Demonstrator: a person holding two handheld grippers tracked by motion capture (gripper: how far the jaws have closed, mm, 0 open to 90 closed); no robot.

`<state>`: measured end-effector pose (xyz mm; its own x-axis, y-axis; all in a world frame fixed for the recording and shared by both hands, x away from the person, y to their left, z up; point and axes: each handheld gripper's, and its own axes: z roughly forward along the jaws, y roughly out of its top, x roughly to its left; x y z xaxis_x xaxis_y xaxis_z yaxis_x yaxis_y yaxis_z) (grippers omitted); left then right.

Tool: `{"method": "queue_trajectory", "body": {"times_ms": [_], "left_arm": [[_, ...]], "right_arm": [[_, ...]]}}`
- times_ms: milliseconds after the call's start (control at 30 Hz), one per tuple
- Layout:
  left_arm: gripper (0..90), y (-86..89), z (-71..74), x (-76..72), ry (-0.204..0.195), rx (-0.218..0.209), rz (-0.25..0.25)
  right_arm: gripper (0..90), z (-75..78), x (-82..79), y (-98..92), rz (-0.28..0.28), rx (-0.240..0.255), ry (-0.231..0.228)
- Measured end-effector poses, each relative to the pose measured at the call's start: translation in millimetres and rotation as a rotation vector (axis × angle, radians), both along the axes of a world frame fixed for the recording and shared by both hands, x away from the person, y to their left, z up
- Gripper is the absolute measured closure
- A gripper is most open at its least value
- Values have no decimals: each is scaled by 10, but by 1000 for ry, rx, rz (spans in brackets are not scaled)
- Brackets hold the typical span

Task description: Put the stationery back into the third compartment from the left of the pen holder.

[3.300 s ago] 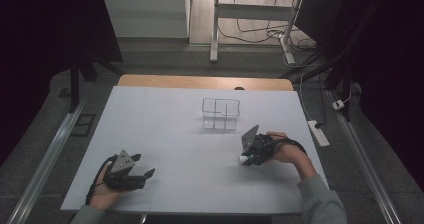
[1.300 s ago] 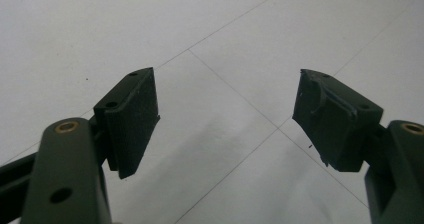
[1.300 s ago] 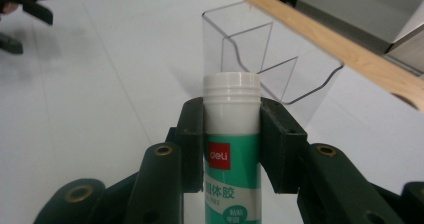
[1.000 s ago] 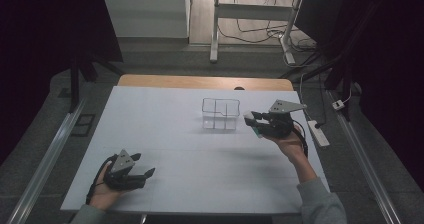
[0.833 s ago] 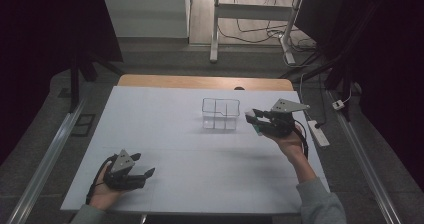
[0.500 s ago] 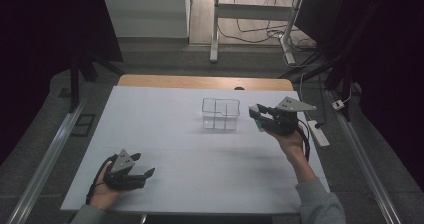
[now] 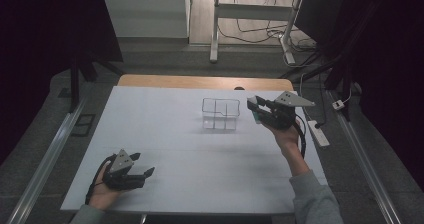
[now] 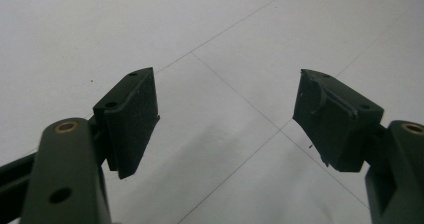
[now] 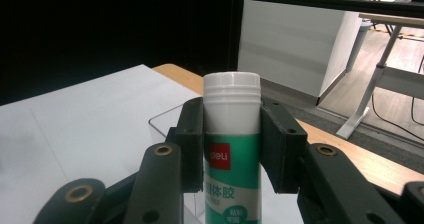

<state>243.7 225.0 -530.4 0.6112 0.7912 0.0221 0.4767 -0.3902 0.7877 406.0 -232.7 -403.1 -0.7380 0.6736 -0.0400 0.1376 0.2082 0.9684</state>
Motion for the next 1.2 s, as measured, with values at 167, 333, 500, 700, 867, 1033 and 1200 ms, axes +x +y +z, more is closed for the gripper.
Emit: {"method": "queue_trajectory", "body": {"times_ms": [167,333,500,700,867,1033,1200], "left_arm": [[254,-2,-8,3,2,0,-3],[254,-4,-14,8,8,2,-5],[251,1,11,4,10,-12,-4],[251,4,5,8,15,-17,-2],[251,-1,-4,14,20,-9,-4],[250,5,-15,18,24,-7,-4],[250,9,-20,13,25,-6,-6]], "right_arm": [[643,4,52,72,-7,6,-5],[643,24,96,118,-2,16,-21],[643,33,149,136,-17,24,-20],[643,21,216,159,-25,27,-8],[642,15,297,235,-25,19,-1],[642,-4,358,301,-27,16,6],[642,-66,421,406,-16,25,21]]}}
